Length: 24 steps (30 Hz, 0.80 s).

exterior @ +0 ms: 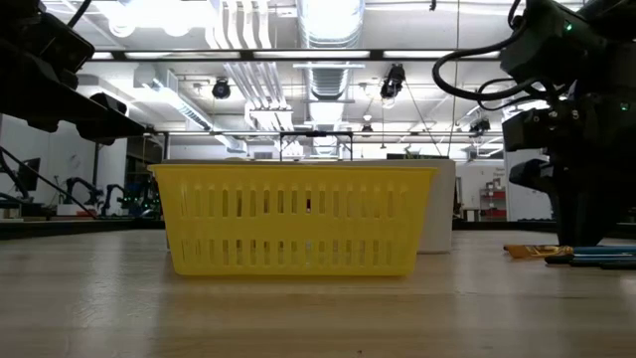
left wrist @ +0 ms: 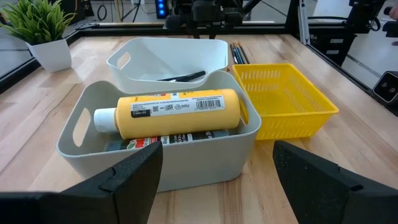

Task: Pick & Place Paint Supplies
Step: Put the silver paint brush into the white bin

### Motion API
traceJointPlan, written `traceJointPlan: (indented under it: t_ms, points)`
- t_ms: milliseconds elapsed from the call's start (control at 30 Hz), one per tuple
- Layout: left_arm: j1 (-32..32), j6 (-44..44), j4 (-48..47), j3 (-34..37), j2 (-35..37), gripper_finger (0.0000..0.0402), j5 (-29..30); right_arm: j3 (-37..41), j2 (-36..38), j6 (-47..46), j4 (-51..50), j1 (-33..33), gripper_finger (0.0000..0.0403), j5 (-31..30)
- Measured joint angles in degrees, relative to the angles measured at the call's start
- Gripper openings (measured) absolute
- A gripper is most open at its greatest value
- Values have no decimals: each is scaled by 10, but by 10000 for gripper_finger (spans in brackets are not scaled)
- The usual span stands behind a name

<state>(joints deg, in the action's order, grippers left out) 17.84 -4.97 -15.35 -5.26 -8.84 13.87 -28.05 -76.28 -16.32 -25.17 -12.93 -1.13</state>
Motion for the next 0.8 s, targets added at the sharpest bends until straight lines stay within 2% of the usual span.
traceJointPlan:
  t_ms: [100, 400, 800]
  points:
    - [0, 0, 0, 0, 0, 306, 0, 1, 3, -2, -1, 0, 81, -9]
    - [0, 0, 0, 0, 0, 306, 0, 1, 4, -2, 1, 0, 17, -21]
    - [0, 0, 0, 0, 0, 306, 0, 3, 29, -2, 1, 1, 10, -24]
